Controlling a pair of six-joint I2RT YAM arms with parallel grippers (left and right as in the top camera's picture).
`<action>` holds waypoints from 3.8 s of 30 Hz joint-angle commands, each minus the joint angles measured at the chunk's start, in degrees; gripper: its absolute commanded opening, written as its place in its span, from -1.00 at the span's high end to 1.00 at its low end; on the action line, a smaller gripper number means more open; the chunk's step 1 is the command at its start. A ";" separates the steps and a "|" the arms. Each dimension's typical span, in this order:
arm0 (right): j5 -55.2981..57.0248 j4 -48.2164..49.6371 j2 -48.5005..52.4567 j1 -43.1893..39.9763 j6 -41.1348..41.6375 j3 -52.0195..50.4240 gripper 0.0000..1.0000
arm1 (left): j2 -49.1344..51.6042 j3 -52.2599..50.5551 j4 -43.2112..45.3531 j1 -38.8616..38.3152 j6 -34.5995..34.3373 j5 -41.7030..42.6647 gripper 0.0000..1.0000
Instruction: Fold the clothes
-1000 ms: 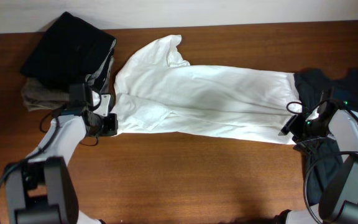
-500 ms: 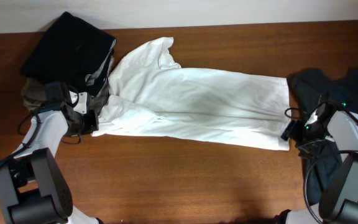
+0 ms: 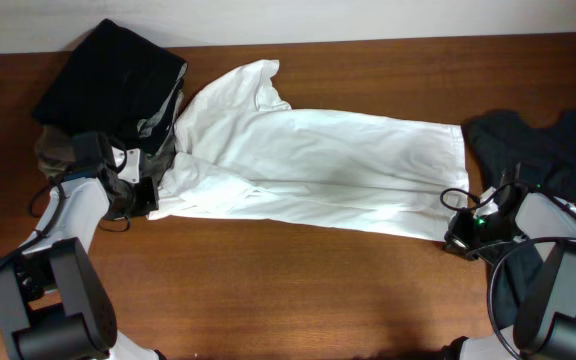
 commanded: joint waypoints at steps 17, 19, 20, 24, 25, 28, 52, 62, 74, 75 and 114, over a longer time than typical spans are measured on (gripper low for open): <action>1.25 1.73 0.39 8.00 -0.28 3.69 0.39 | -0.42 3.85 -4.24 2.23 -1.14 -0.59 0.99; 2.23 1.60 0.39 8.00 -0.31 3.69 0.62 | -0.42 3.85 -4.24 2.23 -1.11 -0.59 1.00; 3.04 1.62 0.39 7.91 -0.31 3.69 0.65 | -0.42 3.85 -4.24 2.23 -1.11 -0.61 0.99; 8.48 2.82 0.39 7.82 -2.10 3.76 0.38 | -0.42 3.85 -4.24 2.23 -1.11 -0.59 1.00; 6.95 3.41 0.39 7.82 -3.41 3.76 0.33 | -0.42 3.85 -4.24 2.23 -1.11 -0.59 0.99; 7.37 5.20 0.57 7.82 -4.20 3.76 0.21 | -0.39 3.85 -4.22 2.23 -1.11 -0.59 1.00; 26.97 -16.65 2.38 7.82 7.93 15.87 0.92 | -0.42 3.85 -4.24 2.25 -1.16 -0.83 0.99; 26.91 -15.76 2.69 7.82 8.33 15.56 0.88 | -0.44 6.14 -6.08 2.49 -2.23 -0.17 0.65; 19.19 -14.03 2.62 5.62 9.57 17.22 0.14 | -0.59 6.67 -11.56 -11.93 8.63 12.26 0.13; 19.06 -14.71 2.62 5.16 9.57 18.25 0.14 | -0.59 6.54 -11.61 -13.90 8.74 11.61 0.07; 11.85 -15.82 2.62 4.55 4.20 26.18 -0.08 | 14.60 25.77 -13.53 -31.91 17.55 -8.94 -0.59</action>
